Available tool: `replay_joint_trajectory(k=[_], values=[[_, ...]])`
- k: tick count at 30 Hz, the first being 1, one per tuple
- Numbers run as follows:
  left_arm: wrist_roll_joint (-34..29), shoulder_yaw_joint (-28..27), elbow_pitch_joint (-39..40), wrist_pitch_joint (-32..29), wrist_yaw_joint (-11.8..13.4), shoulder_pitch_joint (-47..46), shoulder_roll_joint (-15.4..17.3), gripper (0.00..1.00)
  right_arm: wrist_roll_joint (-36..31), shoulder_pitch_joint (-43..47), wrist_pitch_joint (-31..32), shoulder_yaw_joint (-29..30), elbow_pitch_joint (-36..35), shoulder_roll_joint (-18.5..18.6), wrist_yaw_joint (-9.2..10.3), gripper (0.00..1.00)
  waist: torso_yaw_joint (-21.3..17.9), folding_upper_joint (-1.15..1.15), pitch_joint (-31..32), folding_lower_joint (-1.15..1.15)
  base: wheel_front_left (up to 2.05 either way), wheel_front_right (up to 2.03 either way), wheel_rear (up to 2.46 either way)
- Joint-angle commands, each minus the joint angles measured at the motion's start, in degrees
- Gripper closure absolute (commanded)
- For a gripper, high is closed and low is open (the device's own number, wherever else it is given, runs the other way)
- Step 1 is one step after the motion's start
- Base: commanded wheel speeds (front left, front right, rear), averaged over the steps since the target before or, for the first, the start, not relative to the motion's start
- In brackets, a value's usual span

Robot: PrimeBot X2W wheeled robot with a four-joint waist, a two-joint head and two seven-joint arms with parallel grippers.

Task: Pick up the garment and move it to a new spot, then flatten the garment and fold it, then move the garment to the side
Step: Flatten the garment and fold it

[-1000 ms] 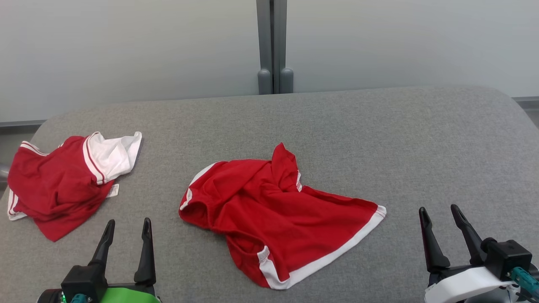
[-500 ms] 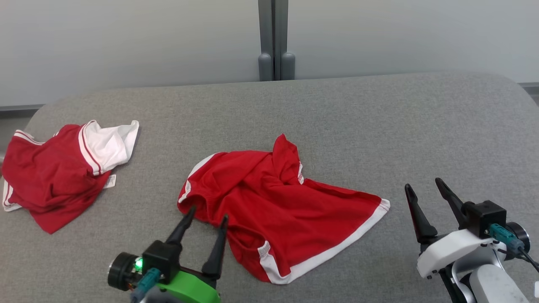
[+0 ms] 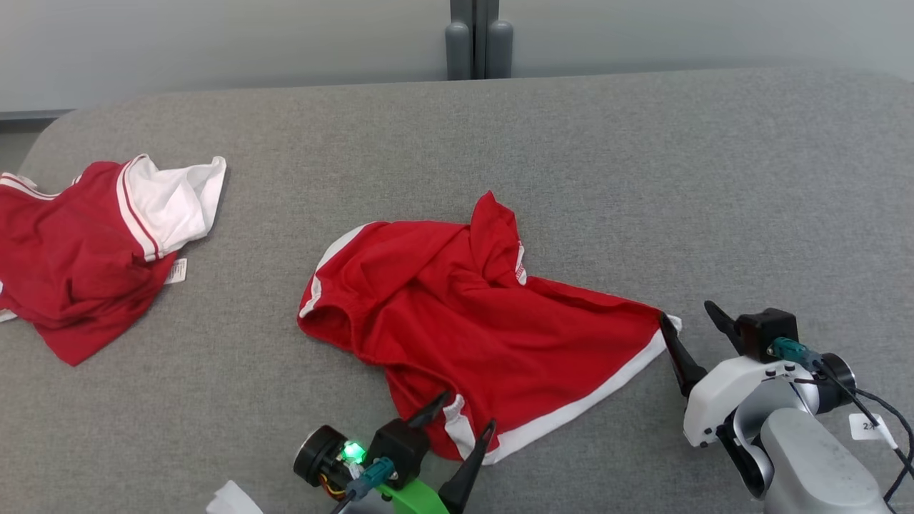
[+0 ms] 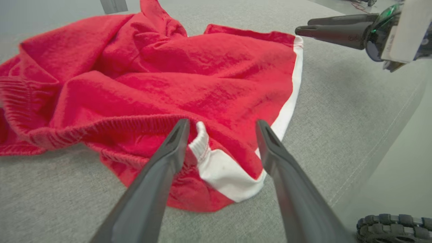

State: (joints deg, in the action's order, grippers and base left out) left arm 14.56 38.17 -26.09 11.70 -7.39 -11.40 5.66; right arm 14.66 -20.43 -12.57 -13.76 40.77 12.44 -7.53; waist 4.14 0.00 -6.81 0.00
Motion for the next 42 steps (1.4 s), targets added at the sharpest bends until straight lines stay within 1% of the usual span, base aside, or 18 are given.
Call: replay_joint_trajectory(k=[1,5,11,12,13,14,18,22,26,30,33,34,37,40,42], values=[[0.9,1.0,-1.3,0.5,-0.1,-1.7,0.1,0.0,0.8,-1.4,-0.6,-0.8,1.7,0.0,0.08,0.0,0.5,0.0,-1.1,0.0,0.0,0.0,0.0],[3.0,4.2,-5.4,1.2,-0.1,-4.1,-0.1,0.0,2.2,-3.9,-1.5,-2.6,6.8,-0.3,0.08,0.0,0.9,0.0,-1.8,0.0,0.0,0.0,0.0],[5.9,5.9,-11.1,2.3,-0.1,-6.8,-0.5,0.0,4.8,-6.3,-2.0,-5.9,12.6,-0.8,0.08,0.0,1.5,0.0,-2.4,0.0,0.0,0.0,0.0],[6.6,6.3,-11.9,2.4,-0.1,-7.2,-0.7,0.16,5.5,-6.6,-2.0,-6.6,13.3,-0.9,0.08,0.19,1.6,0.0,-2.5,0.0,0.0,0.0,0.0],[7.1,6.7,-12.5,2.5,-0.1,-7.6,-0.8,0.73,6.2,-6.7,-2.1,-7.2,13.6,-1.1,0.07,1.0,1.7,0.0,-2.5,0.0,0.0,0.0,0.0],[7.8,7.0,-12.8,2.7,-0.1,-7.9,-0.9,1.0,7.1,-6.8,-2.2,-7.7,13.8,-1.3,0.06,1.0,1.8,0.0,-2.5,0.0,0.0,0.0,0.0],[10.2,7.2,-13.1,3.2,-0.1,-7.5,-1.0,1.0,9.7,-6.1,-2.5,-9.2,13.5,-0.9,0.09,1.0,1.9,0.0,-1.6,0.0,0.0,0.0,0.0],[13.1,6.1,-10.4,3.6,-0.1,-6.0,-0.3,1.0,13.1,-5.0,-2.6,-10.4,10.6,-0.9,0.08,1.0,1.6,0.0,-0.4,0.0,0.0,0.0,0.0],[15.4,4.7,-4.9,3.5,-0.1,-6.8,1.9,1.0,16.8,-6.2,-2.6,-11.5,6.9,0.3,0.08,1.0,1.3,0.0,0.3,0.0,0.0,0.0,0.0],[16.6,3.1,0.8,3.0,-0.1,-11.0,4.9,1.0,21.6,-10.3,-1.5,-13.0,3.2,1.2,0.08,1.0,1.2,0.0,-0.4,0.0,0.0,0.0,0.0],[18.4,2.5,4.3,0.2,-0.1,-16.7,7.5,1.0,25.9,-15.3,2.2,-13.7,0.9,2.5,0.08,1.0,1.0,0.0,-2.2,0.0,0.0,0.0,0.0],[19.4,2.3,5.1,-0.6,-0.1,-18.7,8.0,1.0,27.1,-17.1,3.6,-13.7,0.6,2.8,0.08,1.0,1.0,0.0,-2.9,0.0,0.0,0.0,0.0],[23.6,0.8,6.5,-4.1,-0.1,-27.7,9.7,1.0,32.3,-24.9,10.0,-11.9,1.4,2.6,0.06,1.0,0.5,0.0,-6.4,0.0,0.0,0.0,0.0],[28.1,-1.1,4.7,-6.8,-0.1,-37.2,9.7,1.0,34.6,-33.9,15.2,-10.2,4.0,2.8,0.06,1.0,-0.1,0.0,-10.3,0.0,0.0,0.0,0.0],[30.0,-2.5,2.5,-8.1,-0.1,-44.6,9.5,1.0,33.6,-40.9,16.7,-9.7,6.2,3.0,0.06,1.0,-0.7,0.0,-13.0,0.0,0.0,0.0,0.0]])
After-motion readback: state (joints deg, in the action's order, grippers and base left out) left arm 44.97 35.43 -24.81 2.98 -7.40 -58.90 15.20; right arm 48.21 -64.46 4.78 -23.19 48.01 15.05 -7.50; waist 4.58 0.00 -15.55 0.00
